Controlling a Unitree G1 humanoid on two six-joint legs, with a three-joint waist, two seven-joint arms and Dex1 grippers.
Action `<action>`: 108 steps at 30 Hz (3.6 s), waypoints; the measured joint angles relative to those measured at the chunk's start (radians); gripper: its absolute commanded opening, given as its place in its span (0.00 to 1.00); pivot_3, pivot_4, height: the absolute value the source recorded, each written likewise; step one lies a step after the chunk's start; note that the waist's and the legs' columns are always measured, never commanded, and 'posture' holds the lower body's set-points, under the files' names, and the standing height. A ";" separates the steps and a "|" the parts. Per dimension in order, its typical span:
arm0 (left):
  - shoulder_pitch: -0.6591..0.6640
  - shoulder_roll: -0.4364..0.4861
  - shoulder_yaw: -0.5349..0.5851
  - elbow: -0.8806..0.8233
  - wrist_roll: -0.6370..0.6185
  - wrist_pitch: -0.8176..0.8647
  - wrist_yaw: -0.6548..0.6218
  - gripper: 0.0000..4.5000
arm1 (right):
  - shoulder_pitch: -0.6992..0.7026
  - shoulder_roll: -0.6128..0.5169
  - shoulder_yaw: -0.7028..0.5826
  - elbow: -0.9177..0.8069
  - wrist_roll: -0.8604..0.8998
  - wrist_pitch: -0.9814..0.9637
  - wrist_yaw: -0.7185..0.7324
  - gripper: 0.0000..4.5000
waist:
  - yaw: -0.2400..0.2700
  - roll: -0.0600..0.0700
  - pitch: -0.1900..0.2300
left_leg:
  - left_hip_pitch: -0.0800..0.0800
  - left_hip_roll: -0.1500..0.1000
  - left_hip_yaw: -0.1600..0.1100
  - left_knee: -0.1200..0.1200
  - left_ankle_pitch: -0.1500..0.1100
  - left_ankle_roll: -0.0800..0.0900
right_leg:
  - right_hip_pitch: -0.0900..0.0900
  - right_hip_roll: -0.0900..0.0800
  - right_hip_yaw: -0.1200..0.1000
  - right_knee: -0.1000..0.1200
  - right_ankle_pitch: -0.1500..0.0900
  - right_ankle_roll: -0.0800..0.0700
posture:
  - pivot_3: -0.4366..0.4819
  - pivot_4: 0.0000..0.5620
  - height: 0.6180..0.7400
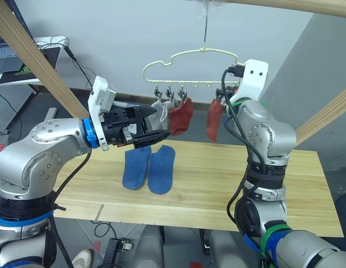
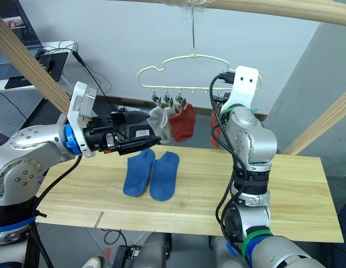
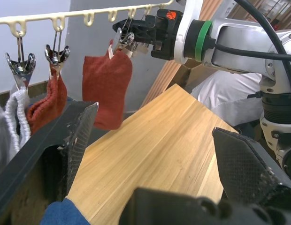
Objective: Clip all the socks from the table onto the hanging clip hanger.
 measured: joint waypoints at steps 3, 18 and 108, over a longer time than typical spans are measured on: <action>0.002 0.001 0.000 0.000 0.005 0.001 0.004 1.00 | -0.001 0.000 -0.001 0.004 0.000 0.000 -0.001 0.03 | 0.000 0.000 0.000 | 0.000 0.000 0.000 0.000 0.000 0.000 | 0.000 0.000 0.000 0.000 0.000 0.000 | 0.58 0.44 1.00; 0.120 -0.017 -0.220 0.058 0.294 -0.076 0.091 1.00 | -0.004 -0.001 -0.008 -0.018 0.001 0.038 -0.005 0.03 | -0.001 0.000 0.000 | 0.000 0.000 0.000 0.000 0.000 0.000 | 0.000 0.000 0.000 0.000 0.000 0.000 | 0.55 0.48 1.00; -0.164 -0.481 -0.388 0.807 0.781 -0.275 -0.078 0.01 | -0.136 0.066 -0.186 -0.223 -0.011 0.540 0.026 0.03 | -0.026 0.001 0.000 | -0.001 -0.001 -0.001 -0.002 0.003 0.005 | -0.001 0.000 -0.001 -0.001 0.001 -0.001 | 0.45 0.53 1.00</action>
